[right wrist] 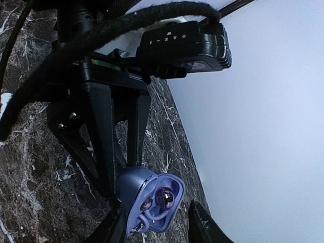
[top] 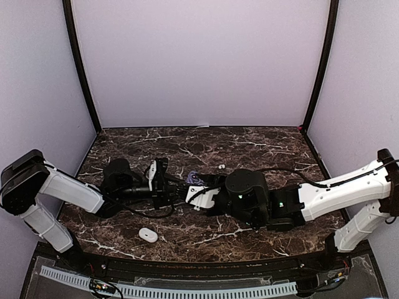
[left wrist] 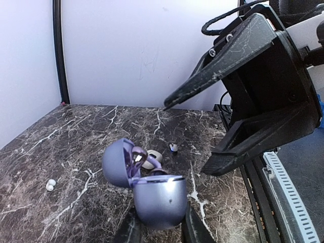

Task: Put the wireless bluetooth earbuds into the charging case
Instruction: Adjust the left earbud in the left side groove of the charging case, then close the charging case with the earbuds.

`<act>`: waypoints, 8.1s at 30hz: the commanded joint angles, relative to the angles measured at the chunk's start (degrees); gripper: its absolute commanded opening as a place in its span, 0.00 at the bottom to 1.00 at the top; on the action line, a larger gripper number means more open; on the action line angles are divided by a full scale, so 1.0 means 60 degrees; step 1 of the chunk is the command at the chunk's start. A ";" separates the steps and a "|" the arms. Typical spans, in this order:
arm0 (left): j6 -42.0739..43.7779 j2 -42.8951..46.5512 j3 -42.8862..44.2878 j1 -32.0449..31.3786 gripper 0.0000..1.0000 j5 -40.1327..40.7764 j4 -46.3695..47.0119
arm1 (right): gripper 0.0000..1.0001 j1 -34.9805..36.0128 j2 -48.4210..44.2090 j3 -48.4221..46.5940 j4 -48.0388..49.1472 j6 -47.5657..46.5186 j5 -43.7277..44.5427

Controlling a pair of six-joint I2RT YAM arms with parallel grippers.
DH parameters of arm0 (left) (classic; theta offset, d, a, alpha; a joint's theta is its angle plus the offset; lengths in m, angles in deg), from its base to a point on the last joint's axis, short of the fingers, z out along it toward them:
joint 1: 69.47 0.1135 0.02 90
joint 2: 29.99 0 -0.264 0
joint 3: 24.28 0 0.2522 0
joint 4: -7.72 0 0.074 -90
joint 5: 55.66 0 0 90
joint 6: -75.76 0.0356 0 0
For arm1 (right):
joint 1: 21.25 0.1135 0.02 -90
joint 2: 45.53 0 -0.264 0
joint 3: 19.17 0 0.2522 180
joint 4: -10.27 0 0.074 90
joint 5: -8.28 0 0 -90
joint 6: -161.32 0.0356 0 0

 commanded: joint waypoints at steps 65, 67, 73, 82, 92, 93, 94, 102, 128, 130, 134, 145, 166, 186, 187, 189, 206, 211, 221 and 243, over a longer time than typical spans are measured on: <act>0.0368 -0.1379 0.0353 -0.0133 0.02 -0.0857 0.2548 | 0.18 -0.4571 -0.0602 0.1315 0.1750 1.2267 -1.0831; 0.0390 -0.1384 0.0351 -0.0133 0.02 -0.0862 0.2534 | 0.18 -0.4575 -0.0543 0.1273 0.1805 1.2302 -1.0897; 0.0413 -0.1397 0.0356 -0.0133 0.02 -0.0852 0.2526 | 0.17 -0.4575 -0.0461 0.1231 0.1839 1.2321 -1.0982; 0.0318 -0.1374 0.0330 -0.0133 0.02 -0.0903 0.2604 | 0.17 -0.4455 -0.0428 0.1029 0.1259 1.1743 -1.0783; -0.0099 -0.1446 0.0221 -0.0133 0.02 -0.1283 0.3274 | 0.18 -0.4234 -0.0472 0.0634 0.0227 1.0729 -1.0037; -0.0104 -0.1436 0.0199 -0.0133 0.02 -0.1290 0.3330 | 0.18 -0.4218 -0.0472 0.0639 0.0198 1.0725 -0.9967; -0.0101 -0.1435 0.0187 -0.0133 0.02 -0.1280 0.3369 | 0.18 -0.4212 -0.0461 0.0640 0.0158 1.0713 -0.9915; -0.0184 -0.1492 0.0270 -0.0133 0.02 -0.1349 0.3331 | 0.16 -0.4003 -0.0447 0.0572 0.0116 1.0466 -0.9668; -0.0122 -0.1472 0.0336 -0.0133 0.02 -0.1492 0.3000 | 0.22 -0.3827 -0.1424 0.0612 -0.0337 0.9853 -0.9260; -0.0102 -0.1453 0.0318 -0.0133 0.02 -0.1489 0.3002 | 0.23 -0.3828 -0.1555 0.0639 -0.0366 0.9873 -0.9114; -0.0114 -0.1467 0.0335 -0.0133 0.02 -0.1493 0.2999 | 0.21 -0.3828 -0.1529 0.0579 -0.0433 0.9875 -0.9094; -0.0159 -0.1409 0.0282 -0.0133 0.02 -0.1496 0.2945 | 0.09 -0.3648 -0.0663 0.0052 -0.0555 0.9739 -0.9922; -0.0247 -0.1423 0.0250 -0.0136 0.02 -0.1115 0.2884 | 0.10 -0.3550 -0.1086 0.0192 -0.0756 0.9571 -0.9309; -0.0247 -0.1389 0.0250 -0.0133 0.02 -0.1248 0.2872 | 0.00 -0.3536 -0.0200 -0.0025 -0.0757 0.9662 -0.9775; -0.0247 -0.1378 0.0246 -0.0133 0.02 -0.1240 0.2872 | 0.00 -0.3539 -0.0226 -0.0020 -0.0771 0.9656 -0.9750; -0.0274 -0.1380 0.0234 -0.0133 0.02 -0.1206 0.2870 | 0.00 -0.3533 -0.0349 -0.0012 -0.0837 0.9604 -0.9681; -0.1132 -0.1300 -0.0116 -0.0001 0.02 -0.2215 0.3864 | 0.17 -0.5511 -0.1439 0.0771 -0.0783 0.9795 -1.0881; -0.1363 -0.1147 -0.0042 -0.0001 0.02 -0.2813 0.4025 | 0.00 -0.5601 0.0158 -0.0162 -0.0887 0.9741 -1.2893; -0.1885 -0.1148 0.0208 0.0344 0.02 -0.2408 0.2702 | 0.00 -0.5230 0.0377 -0.0196 0.0333 0.9774 -1.5303; -0.3825 0.1210 -0.0359 0.2481 0.02 0.3544 -0.2884 | 0.09 -0.5861 -0.0769 0.1052 0.0449 0.9839 -0.9797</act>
